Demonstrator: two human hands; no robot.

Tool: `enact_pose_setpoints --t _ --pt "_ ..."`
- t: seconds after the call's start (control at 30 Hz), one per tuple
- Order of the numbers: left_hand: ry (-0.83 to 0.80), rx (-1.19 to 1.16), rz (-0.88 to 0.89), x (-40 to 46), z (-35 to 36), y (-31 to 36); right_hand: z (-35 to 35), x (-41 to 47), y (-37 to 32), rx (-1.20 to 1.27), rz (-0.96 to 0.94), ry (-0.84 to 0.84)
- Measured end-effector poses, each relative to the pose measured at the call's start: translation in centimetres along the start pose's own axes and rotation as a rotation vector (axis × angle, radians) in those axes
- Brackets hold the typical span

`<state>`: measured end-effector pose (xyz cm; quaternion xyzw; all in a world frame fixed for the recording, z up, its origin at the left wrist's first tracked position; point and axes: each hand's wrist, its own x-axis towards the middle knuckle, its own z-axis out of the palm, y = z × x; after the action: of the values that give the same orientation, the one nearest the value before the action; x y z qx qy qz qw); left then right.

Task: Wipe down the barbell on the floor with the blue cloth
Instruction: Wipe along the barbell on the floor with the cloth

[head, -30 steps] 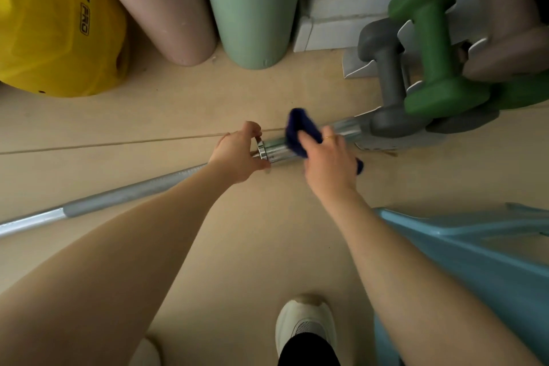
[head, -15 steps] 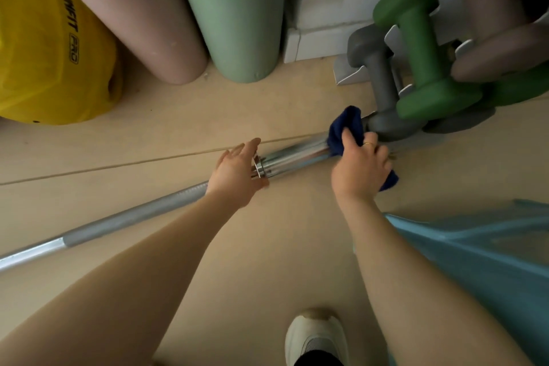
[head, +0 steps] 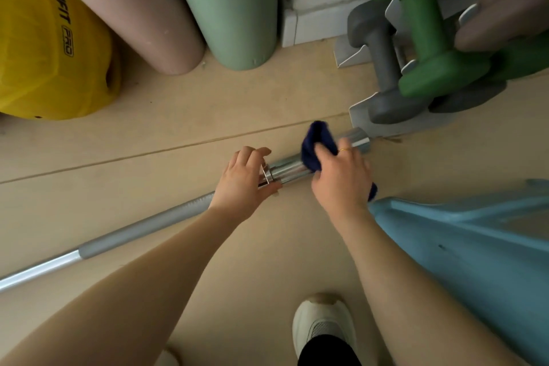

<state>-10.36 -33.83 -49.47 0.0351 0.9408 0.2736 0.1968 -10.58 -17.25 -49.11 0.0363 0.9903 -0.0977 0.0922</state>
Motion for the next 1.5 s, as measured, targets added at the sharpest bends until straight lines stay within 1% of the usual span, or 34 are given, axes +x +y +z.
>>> enact_pose_setpoints --t 0.03,0.07,0.1,0.17,0.2,0.23,0.3,0.33,0.43,0.47,0.5,0.6,0.63,0.7,0.73,0.77,0.87,0.93,0.97,1.0,1.1,1.13,1.17,1.27,1.3,1.33,1.4,1.47,1.5 --pt "-0.016 -0.002 -0.035 0.0 0.0 -0.2 -0.1 0.2 -0.5 0.018 0.105 0.023" --pt "-0.044 0.005 -0.067 0.0 0.1 -0.4 -0.1 0.1 -1.1 0.027 0.14 0.029" --pt "-0.083 0.018 -0.095 0.0 0.2 -0.5 -0.1 -0.2 -1.7 0.005 0.092 0.008" --pt "-0.168 0.044 -0.129 -0.1 0.6 -0.4 -0.2 -0.9 -3.0 -0.039 -0.122 -0.096" --pt "-0.201 0.041 -0.137 -0.3 0.8 -0.4 -0.2 -1.2 -3.3 -0.022 -0.214 -0.155" --pt "-0.212 0.033 -0.14 -0.4 1.0 -0.4 -0.4 -1.2 -3.4 -0.006 -0.267 -0.208" --pt "-0.191 0.046 -0.138 -0.7 1.2 -0.3 -0.8 -0.5 -2.8 -0.037 -0.289 -0.258" --pt "-0.185 0.065 -0.136 -0.8 1.2 -0.2 -0.8 0.0 -2.3 -0.075 -0.252 -0.252" --pt "-0.206 0.089 -0.146 -0.7 1.1 0.1 -1.2 1.0 -1.2 -0.133 0.053 -0.208" --pt "-0.217 0.089 -0.151 -0.6 1.0 0.3 -1.2 0.9 -1.5 -0.13 0.084 -0.214" --pt "-0.225 0.089 -0.152 -0.6 0.9 0.4 -1.1 0.6 -2.0 -0.129 0.032 -0.225" --pt "-0.24 0.108 -0.142 -0.5 0.9 0.4 -0.5 -0.7 -3.3 -0.084 -0.288 -0.257" --pt "-0.241 0.116 -0.141 -0.4 0.9 0.3 -0.4 -0.7 -3.1 -0.068 -0.347 -0.261" --pt "-0.243 0.132 -0.137 -0.3 0.7 0.3 -0.8 0.6 -2.3 -0.072 -0.376 -0.278" --pt "-0.25 0.14 -0.134 -0.3 0.6 0.3 -0.8 1.3 -1.7 -0.082 -0.349 -0.276" --pt "-0.258 0.144 -0.134 -0.2 0.4 0.3 -0.8 1.9 -1.1 -0.087 -0.276 -0.254" --pt "-0.296 0.117 -0.165 0.5 -0.1 0.1 -1.1 3.5 1.3 -0.021 0.115 -0.126" --pt "-0.324 0.095 -0.183 1.0 -0.4 -0.2 -1.4 3.8 2.1 -0.033 0.273 -0.085" --pt "-0.337 0.086 -0.19 1.2 -0.5 -0.2 -1.4 3.6 2.0 -0.051 0.291 -0.079" --pt "-0.345 0.077 -0.196 1.3 -0.5 -0.3 -1.3 3.5 1.9 -0.063 0.255 -0.064" --pt "-0.353 0.06 -0.202 1.4 -0.5 -0.5 -0.6 2.5 1.8 -0.123 -0.087 -0.031" --pt "-0.353 0.06 -0.2 1.4 -0.5 -0.5 -0.6 2.7 2.3 -0.142 -0.134 -0.029" --pt "-0.353 0.059 -0.199 1.5 -0.5 -0.6 -0.6 3.0 2.9 -0.153 -0.095 -0.019" --pt "-0.361 0.057 -0.191 1.5 -0.5 -0.7 -0.6 3.7 3.2 -0.097 0.268 0.01" --pt "-0.371 0.058 -0.189 1.6 -0.5 -0.8 -0.4 3.6 2.6 -0.093 0.298 0.022" --pt "-0.387 0.058 -0.191 1.7 -0.6 -0.8 -0.2 3.2 1.9 -0.097 0.268 0.046" --pt "-0.421 0.053 -0.202 2.2 -0.8 -0.9 0.3 1.9 0.5 -0.101 0.095 0.099" --pt "-0.435 0.046 -0.213 2.8 -1.1 -1.0 1.1 0.2 0.0 -0.08 -0.077 0.101" --pt "-0.425 0.041 -0.218 3.0 -1.3 -1.1 1.4 -0.5 -0.1 -0.063 -0.134 0.073"
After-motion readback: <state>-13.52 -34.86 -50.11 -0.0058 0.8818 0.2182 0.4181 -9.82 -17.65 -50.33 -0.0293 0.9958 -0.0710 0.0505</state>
